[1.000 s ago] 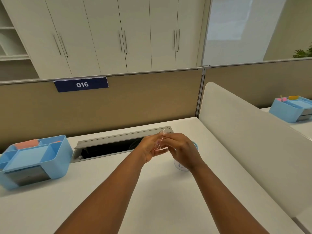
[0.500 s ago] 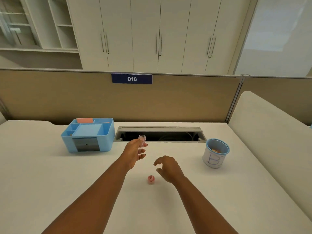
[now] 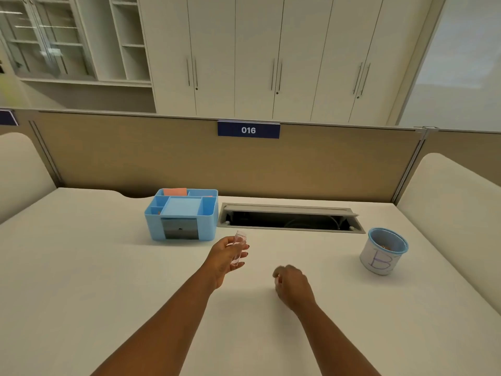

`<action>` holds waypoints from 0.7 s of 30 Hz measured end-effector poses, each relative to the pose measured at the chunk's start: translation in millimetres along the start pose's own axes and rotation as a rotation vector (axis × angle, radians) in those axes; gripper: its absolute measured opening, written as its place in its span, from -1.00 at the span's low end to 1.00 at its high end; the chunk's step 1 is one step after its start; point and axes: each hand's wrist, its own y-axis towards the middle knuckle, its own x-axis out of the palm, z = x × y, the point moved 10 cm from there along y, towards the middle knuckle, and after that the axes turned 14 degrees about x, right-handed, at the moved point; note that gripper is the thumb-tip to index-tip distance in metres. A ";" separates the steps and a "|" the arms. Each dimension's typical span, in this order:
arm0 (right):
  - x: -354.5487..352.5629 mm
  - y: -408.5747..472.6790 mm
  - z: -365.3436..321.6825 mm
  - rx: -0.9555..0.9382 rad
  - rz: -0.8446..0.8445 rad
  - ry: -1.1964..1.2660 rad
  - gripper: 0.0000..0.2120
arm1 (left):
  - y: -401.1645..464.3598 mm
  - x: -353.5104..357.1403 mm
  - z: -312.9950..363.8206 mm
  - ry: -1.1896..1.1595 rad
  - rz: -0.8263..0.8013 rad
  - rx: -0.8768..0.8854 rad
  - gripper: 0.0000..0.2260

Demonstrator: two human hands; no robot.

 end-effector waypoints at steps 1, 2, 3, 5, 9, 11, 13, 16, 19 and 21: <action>-15.5 0.6 -4.8 0.034 0.052 0.146 -0.81 | 1.1 -1.3 0.6 0.007 -0.007 0.009 -0.67; -30.5 0.5 -8.7 0.077 0.095 0.317 -0.86 | 2.0 -2.4 1.7 0.016 -0.015 0.020 -0.67; -43.5 0.2 -11.9 0.125 0.118 0.504 -0.88 | 2.5 -3.0 2.8 0.024 -0.025 0.028 -0.67; -58.8 -0.6 -20.4 0.202 0.081 0.888 -0.87 | 3.4 -2.9 3.4 0.038 -0.046 0.039 -0.67; -84.8 -4.8 -55.1 0.138 -0.057 1.380 -0.86 | 1.7 8.5 14.8 0.060 -0.156 0.082 -0.70; -97.9 -7.5 -66.4 0.080 -0.060 1.441 -0.87 | -0.2 17.6 23.8 0.079 -0.219 0.118 -0.74; -103.6 -10.4 -71.8 0.059 -0.038 1.419 -0.83 | -2.9 25.2 33.8 0.088 -0.263 0.158 -0.76; -104.8 -15.6 -76.1 0.047 -0.029 1.424 -0.82 | -8.0 33.0 45.4 0.059 -0.294 0.204 -0.82; -106.2 -19.5 -76.7 0.038 -0.034 1.466 -0.86 | -11.1 35.4 53.1 0.017 -0.287 0.230 -0.84; -106.9 -22.4 -77.4 0.031 -0.045 1.476 -0.86 | -13.3 35.8 58.2 -0.001 -0.285 0.248 -0.81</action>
